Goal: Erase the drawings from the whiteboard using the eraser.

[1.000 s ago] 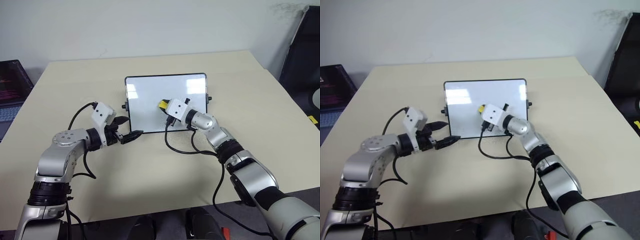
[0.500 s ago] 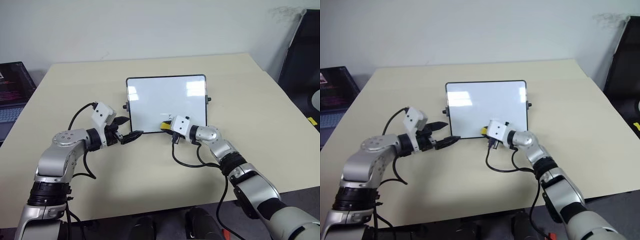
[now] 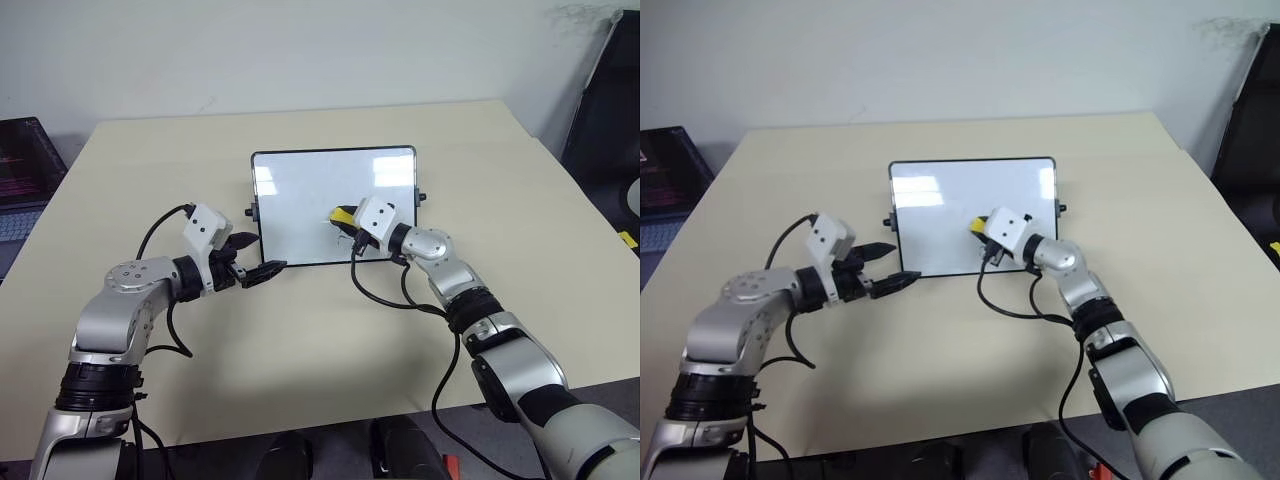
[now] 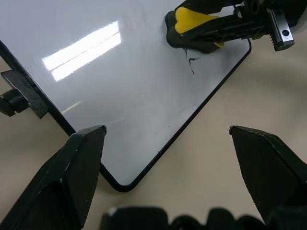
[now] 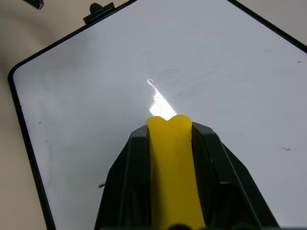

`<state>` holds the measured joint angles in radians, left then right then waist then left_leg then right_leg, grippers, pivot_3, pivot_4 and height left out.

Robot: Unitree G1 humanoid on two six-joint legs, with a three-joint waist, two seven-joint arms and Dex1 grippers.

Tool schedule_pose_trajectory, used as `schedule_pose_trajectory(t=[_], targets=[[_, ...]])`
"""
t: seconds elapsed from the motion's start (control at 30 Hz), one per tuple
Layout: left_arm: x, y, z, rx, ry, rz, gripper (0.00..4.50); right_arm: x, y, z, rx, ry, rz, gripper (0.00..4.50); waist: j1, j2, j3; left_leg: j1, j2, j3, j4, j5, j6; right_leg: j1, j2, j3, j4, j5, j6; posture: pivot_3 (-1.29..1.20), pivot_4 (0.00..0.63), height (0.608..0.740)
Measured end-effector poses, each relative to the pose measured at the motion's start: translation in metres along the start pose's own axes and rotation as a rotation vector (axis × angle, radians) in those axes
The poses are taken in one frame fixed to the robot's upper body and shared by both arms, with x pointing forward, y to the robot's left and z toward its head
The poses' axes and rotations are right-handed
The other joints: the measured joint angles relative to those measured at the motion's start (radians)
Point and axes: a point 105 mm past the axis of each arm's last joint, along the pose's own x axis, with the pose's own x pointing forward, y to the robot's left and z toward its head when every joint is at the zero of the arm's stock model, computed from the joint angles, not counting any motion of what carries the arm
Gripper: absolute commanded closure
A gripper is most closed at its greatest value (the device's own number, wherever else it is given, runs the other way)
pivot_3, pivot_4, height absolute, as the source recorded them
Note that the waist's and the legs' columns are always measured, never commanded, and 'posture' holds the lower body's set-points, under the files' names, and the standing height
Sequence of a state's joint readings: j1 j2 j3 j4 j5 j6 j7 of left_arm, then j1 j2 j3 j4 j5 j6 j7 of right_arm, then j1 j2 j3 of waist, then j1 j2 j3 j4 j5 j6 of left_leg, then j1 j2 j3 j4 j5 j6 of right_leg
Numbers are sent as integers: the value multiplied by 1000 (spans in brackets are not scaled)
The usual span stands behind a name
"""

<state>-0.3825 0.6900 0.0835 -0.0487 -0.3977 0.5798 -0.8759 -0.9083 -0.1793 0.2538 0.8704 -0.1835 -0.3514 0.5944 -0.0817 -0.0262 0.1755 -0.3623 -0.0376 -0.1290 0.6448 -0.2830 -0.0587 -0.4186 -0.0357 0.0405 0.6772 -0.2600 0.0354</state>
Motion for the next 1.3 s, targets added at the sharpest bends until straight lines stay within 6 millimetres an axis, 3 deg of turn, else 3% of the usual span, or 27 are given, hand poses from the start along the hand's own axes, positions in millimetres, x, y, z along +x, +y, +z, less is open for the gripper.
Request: schedule_pose_trajectory(t=[0.27, 0.47, 0.63, 0.83, 0.97, 1.07, 1.23, 1.3], targets=[[0, 0, 0, -1, 0, -2, 0, -7, 36, -24, 45, 66, 154, 3668, 0, 0, 0, 16, -1, 0, 0, 0, 1, 16, 5, 0, 1, -1, 1, 0, 150, 740], [0, -1, 0, 0, 0, -8, 0, -8, 37, -22, 56, 75, 177, 3670, 0, 0, 0, 16, 0, 0, 0, 1, 0, 15, 6, 0, 1, 0, 0, 0, 150, 740], [0, -1, 0, 0, 0, -8, 0, -9, 29, -14, 72, 59, 147, 3670, 0, 0, 1, 13, 1, 0, 0, 1, 0, 13, 5, 0, 1, 0, 0, 0, 150, 740], [0, 0, 1, 1, -2, -8, 0, -15, -8, -5, 32, 51, 8, 3670, 2, 0, 1, 11, 0, -1, -1, 0, 0, 11, 1, -1, -2, 0, 0, 0, 150, 740], [0, 0, 1, 0, -2, -8, 0, -15, -9, -5, 27, 54, -4, 3670, 2, 0, 1, 10, 0, -1, -1, 0, 1, 11, 1, -1, -3, 0, 0, 0, 150, 740], [0, 0, 1, -1, -2, -7, 0, -15, -1, -8, 15, 70, 30, 3670, 1, 0, 1, 11, 1, -1, -1, 0, 1, 11, 1, -1, -3, 0, 0, 0, 150, 740], [1, 0, 3, 2, -6, -8, 0, -16, 37, -19, 15, 113, 183, 3670, 1, 0, 0, 12, 0, -1, -1, 0, 1, 12, 1, -1, -2, 0, 0, 0, 150, 740], [1, 0, 3, 3, -6, -9, 0, -17, 37, -20, 13, 125, 189, 3671, 1, 0, 0, 12, 0, -1, -1, 0, 1, 13, 1, -1, -2, 0, 0, 0, 150, 740]])
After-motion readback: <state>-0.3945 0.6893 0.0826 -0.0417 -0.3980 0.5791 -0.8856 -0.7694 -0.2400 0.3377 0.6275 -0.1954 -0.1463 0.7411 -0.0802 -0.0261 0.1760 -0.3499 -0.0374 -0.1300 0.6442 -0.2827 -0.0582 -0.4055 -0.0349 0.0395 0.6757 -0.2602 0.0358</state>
